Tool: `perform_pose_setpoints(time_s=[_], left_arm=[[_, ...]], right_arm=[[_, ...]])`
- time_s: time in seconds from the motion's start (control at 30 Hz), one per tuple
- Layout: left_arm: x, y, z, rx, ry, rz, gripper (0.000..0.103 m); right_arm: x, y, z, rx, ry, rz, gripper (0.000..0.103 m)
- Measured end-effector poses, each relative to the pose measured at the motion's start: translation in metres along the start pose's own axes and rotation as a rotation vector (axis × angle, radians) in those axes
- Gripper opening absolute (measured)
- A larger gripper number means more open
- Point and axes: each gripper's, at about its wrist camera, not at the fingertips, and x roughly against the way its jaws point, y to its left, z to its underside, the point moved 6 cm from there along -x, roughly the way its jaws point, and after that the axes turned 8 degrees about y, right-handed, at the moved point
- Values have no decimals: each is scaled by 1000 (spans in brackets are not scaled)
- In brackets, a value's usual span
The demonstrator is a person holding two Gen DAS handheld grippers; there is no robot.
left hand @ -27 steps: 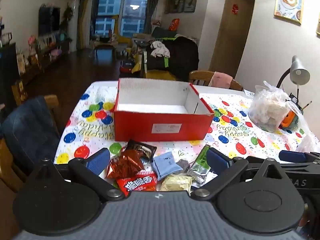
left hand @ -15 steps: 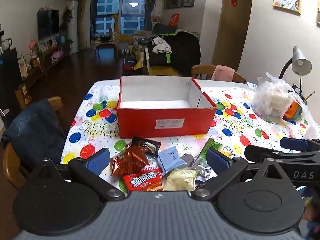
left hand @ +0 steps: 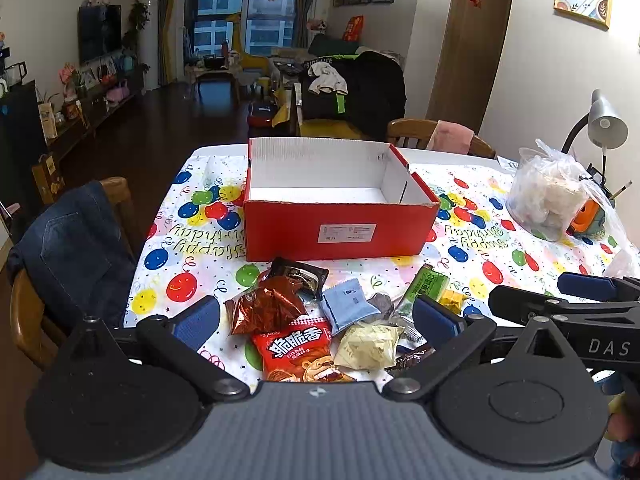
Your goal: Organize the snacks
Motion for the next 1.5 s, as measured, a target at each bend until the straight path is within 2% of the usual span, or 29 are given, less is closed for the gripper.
perform_pose_setpoints(time_s=[0.33,1.5], left_arm=[[4,5,-2,2,-25,9,103],[0,11,-2,13,-12,38,103]], right_arm=[[0,7,1,12,3,0,100],[-3,9,-4,16,15,16,98]])
